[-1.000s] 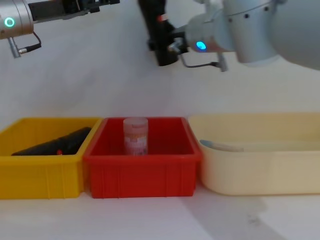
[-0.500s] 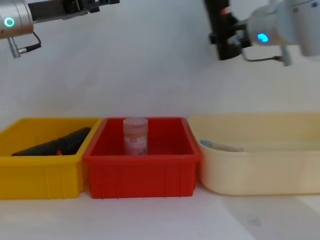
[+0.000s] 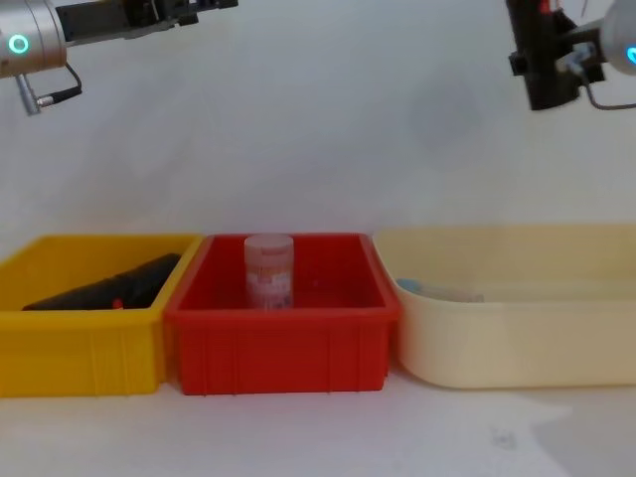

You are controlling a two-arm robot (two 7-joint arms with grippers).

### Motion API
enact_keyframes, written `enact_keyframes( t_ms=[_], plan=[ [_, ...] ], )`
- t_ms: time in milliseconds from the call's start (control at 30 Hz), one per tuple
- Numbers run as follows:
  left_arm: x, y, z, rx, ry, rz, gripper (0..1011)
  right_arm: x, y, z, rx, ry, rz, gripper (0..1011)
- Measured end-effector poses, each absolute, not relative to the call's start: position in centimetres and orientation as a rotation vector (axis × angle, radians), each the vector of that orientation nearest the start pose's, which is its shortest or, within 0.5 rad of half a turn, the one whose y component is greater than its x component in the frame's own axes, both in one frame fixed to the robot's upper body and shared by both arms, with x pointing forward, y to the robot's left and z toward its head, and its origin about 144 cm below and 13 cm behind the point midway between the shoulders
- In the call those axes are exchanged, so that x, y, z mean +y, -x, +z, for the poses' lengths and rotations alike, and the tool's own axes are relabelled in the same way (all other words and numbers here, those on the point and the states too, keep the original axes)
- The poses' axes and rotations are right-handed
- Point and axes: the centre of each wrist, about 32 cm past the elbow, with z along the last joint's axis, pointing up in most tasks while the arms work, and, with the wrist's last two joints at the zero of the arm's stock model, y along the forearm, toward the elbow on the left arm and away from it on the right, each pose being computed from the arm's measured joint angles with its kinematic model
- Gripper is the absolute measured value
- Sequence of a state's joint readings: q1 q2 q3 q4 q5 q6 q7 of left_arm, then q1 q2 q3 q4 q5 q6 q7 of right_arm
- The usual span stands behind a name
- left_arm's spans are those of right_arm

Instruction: Pick up the garbage bag with the one hand and transfer it to the other hand.

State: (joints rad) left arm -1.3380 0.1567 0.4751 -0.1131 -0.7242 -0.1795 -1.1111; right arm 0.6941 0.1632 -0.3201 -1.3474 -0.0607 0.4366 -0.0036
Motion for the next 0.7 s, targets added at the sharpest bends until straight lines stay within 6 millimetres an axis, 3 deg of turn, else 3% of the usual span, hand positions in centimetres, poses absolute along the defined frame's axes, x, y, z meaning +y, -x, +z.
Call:
enact_keyframes(
  t_ms=[500, 700],
  plan=[
    [30.6, -72.5, 133.6, -0.009, 0.228, 0.597, 1001, -20.5, -59.4, 134.2, -0.303, 0.304, -1.464, 961],
    [30.6, -72.5, 133.6, -0.009, 0.228, 0.597, 1001, -20.7, -59.2, 134.3, -0.303, 0.308, -1.468, 1001]
  ],
)
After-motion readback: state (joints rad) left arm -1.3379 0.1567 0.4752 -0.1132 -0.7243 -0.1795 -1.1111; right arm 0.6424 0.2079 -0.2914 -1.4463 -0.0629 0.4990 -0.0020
